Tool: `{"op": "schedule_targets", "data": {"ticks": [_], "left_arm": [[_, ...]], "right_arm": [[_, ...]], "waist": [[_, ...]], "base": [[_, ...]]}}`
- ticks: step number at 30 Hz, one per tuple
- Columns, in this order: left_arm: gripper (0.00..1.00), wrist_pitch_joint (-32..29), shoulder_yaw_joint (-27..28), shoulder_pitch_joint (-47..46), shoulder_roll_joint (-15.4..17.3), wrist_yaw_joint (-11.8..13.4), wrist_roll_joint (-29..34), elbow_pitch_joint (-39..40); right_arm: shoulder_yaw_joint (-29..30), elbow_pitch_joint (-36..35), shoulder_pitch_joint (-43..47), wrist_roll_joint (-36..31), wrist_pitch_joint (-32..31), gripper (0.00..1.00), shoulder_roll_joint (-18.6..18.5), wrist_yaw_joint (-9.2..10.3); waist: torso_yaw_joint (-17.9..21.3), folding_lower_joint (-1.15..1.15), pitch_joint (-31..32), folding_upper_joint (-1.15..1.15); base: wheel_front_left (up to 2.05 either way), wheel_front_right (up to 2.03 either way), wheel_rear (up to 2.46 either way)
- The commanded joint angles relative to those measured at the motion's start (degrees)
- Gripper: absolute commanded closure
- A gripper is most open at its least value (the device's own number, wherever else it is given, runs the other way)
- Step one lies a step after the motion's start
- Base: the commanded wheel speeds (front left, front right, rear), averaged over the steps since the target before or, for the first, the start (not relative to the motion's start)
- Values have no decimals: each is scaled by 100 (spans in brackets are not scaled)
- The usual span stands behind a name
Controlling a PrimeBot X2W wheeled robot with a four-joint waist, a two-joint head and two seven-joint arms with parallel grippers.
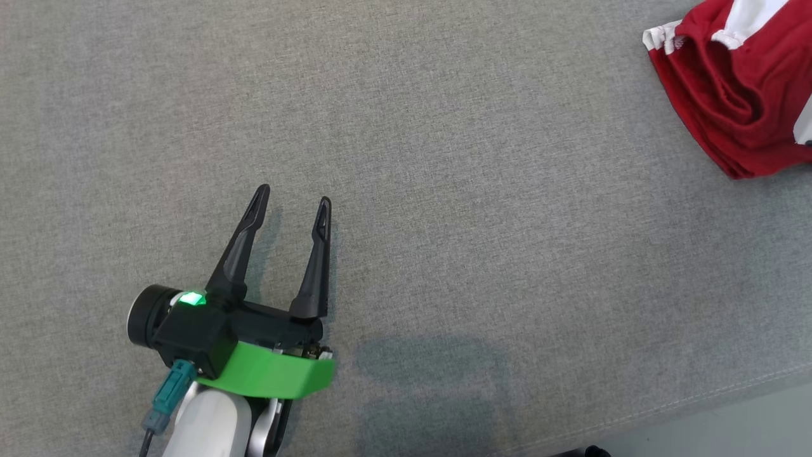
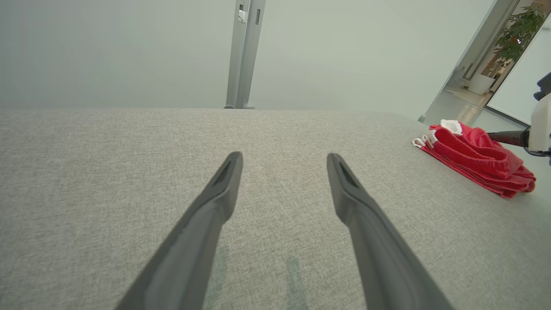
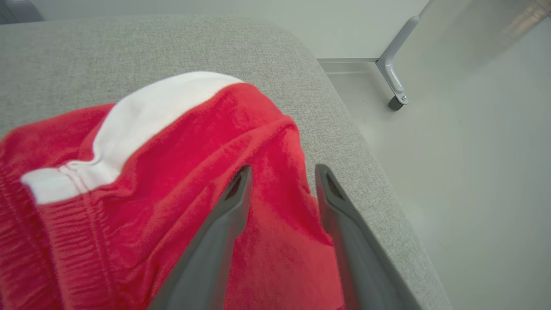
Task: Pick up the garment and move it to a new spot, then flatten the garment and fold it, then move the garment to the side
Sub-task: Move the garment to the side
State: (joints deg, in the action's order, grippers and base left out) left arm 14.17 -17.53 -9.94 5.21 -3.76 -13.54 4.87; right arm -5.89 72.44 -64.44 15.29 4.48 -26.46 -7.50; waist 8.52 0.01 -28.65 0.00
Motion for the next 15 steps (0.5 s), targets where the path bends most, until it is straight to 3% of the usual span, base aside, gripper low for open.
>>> {"op": "schedule_targets", "data": {"ticks": [1,6,15], "left_arm": [[0,11,-11,-82,29,36,30,-8],[0,38,-23,-47,4,50,-35,-72],[0,85,198,76,-30,134,-251,-305]], "right_arm": [[76,43,-46,-89,60,0,-56,2],[364,107,0,-348,221,0,-21,1],[216,-272,199,-402,913,0,626,1]], "waist": [[-3,-1,29,0],[6,-1,202,0],[4,-1,884,0]], "base": [[0,0,0],[0,0,0],[0,0,0]]}}
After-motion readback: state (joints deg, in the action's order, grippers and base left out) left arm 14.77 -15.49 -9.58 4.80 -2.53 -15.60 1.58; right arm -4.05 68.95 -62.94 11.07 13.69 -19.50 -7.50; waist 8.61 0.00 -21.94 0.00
